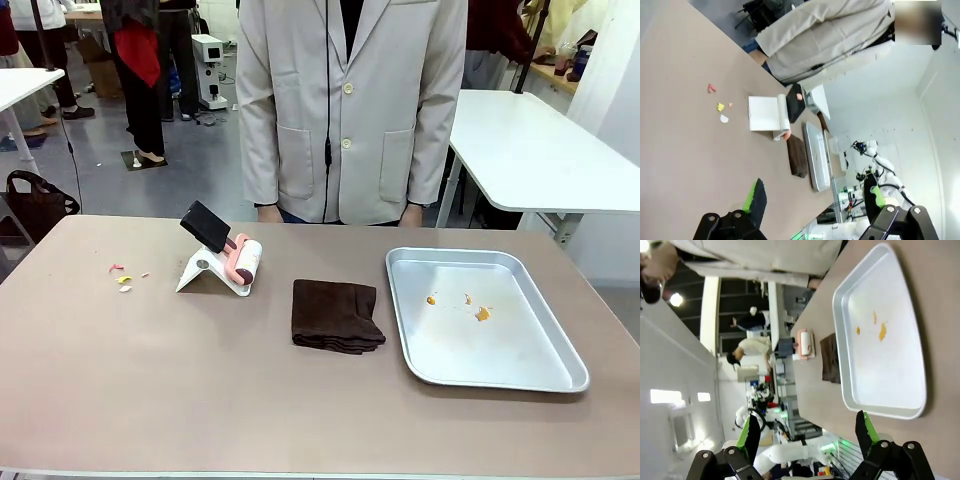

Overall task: Clean the surface of the table.
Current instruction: Hold the Lint Roller with your left hand and the towel with your right hand.

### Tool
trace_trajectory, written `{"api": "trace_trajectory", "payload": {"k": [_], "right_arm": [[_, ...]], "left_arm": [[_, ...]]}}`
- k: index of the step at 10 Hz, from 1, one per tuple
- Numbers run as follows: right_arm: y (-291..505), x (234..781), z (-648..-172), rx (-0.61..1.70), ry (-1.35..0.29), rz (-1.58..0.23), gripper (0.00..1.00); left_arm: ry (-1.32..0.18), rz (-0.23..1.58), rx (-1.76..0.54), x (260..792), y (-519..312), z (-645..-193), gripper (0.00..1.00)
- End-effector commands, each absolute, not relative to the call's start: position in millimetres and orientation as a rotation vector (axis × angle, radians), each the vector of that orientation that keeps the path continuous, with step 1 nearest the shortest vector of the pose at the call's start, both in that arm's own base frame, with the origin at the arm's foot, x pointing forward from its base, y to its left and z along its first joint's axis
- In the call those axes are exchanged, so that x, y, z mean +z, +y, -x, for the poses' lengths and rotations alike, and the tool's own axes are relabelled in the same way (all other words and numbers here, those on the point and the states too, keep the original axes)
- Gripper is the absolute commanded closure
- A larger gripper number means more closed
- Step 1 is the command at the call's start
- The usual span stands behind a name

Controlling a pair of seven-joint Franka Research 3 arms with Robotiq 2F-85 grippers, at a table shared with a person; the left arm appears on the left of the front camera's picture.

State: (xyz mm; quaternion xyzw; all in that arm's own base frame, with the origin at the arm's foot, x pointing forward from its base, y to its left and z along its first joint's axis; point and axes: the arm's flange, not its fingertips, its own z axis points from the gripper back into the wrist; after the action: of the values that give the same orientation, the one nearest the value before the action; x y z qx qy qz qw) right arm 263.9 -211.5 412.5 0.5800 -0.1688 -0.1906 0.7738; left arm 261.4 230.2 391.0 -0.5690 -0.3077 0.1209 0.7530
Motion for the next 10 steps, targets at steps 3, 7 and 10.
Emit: {"api": "trace_trajectory", "payload": {"k": [3,7,10], "right_arm": [[-201,421,-267,-0.373,-0.341,-1.250,0.00],[-189,425,-265,-0.409,-0.392,-1.115,0.00],[-116,477,-293,-0.326,-0.406,-0.900,0.00]], "left_arm": [[-0.657,1.232,0.225,397,228,-256,0.00],[-0.649,1.188,0.243,404,224,-262,0.00],[-0.603,1.081,0.078,458,186,-295,0.00]]}}
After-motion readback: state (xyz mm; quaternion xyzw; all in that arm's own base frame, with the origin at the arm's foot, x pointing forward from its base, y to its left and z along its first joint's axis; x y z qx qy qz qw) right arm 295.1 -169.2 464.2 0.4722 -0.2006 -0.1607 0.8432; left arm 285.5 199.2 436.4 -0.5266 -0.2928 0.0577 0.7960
